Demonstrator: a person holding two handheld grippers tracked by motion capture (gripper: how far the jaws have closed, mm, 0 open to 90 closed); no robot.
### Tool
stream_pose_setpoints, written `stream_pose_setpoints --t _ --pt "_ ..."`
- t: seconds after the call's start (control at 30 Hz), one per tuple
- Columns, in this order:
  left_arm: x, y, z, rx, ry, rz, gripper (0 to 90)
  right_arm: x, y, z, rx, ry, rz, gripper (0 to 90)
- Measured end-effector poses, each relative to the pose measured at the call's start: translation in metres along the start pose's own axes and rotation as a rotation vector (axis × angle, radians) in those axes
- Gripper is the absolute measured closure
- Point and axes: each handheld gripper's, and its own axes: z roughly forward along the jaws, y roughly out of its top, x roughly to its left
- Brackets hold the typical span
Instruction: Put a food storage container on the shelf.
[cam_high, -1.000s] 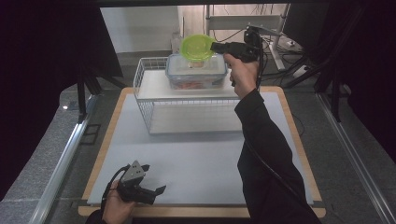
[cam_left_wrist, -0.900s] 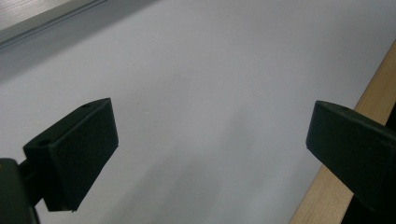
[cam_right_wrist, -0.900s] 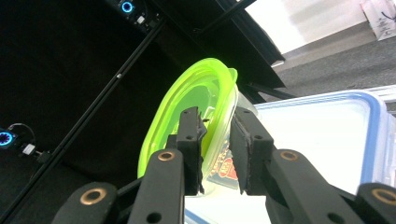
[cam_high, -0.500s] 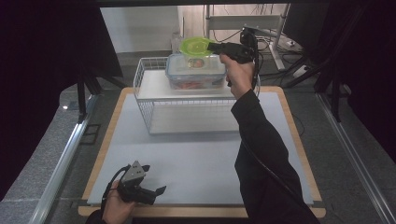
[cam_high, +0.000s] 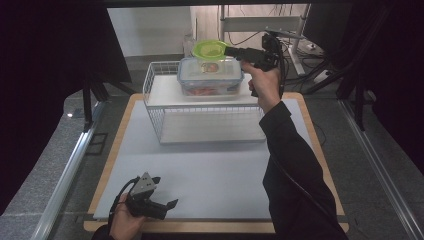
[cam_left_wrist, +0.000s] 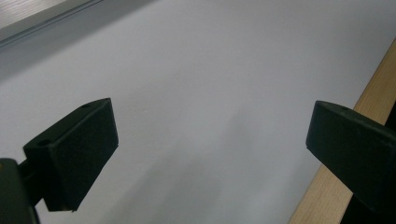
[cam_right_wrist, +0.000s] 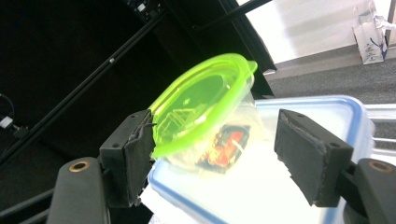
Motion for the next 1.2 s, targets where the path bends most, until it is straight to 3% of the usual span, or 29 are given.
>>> stream_pose_setpoints --t 0.37,1.2 --pt "0.000 0.000 0.000 -0.001 0.002 0.001 2.1 -0.003 -0.018 -0.023 0.042 -0.026 -0.130 22.1" --pt "0.000 0.000 0.001 0.006 0.001 0.009 2.1 0.005 -0.090 -0.050 0.111 -0.059 -0.401 8.4"
